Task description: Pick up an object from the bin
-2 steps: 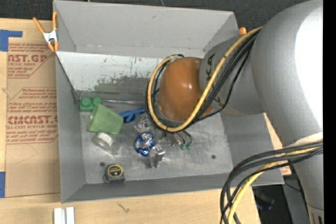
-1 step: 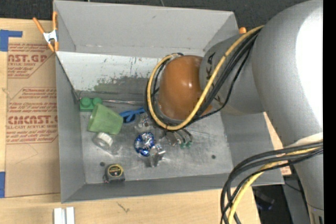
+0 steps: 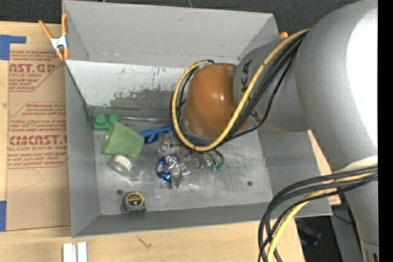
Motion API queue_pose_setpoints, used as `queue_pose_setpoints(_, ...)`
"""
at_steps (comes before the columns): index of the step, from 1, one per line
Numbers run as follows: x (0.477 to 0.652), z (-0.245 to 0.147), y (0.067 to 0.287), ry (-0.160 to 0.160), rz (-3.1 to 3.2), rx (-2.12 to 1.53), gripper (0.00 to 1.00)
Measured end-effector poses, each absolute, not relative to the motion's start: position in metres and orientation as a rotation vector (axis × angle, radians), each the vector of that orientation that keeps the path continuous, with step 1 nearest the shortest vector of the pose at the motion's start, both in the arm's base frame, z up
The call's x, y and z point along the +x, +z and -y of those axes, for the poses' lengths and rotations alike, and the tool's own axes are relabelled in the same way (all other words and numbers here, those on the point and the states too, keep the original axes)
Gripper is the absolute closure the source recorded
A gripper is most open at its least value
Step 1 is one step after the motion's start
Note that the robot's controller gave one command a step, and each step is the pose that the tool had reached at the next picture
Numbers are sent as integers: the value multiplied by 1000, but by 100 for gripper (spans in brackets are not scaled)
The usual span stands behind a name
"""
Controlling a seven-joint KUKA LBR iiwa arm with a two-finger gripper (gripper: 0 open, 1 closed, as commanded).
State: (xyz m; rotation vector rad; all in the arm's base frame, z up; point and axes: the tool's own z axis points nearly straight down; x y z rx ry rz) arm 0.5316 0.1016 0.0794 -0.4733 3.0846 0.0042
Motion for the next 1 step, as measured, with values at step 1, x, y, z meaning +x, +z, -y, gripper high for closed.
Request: queue_pose_setpoints(1,532,-102,82,1,-3102,-476,100)
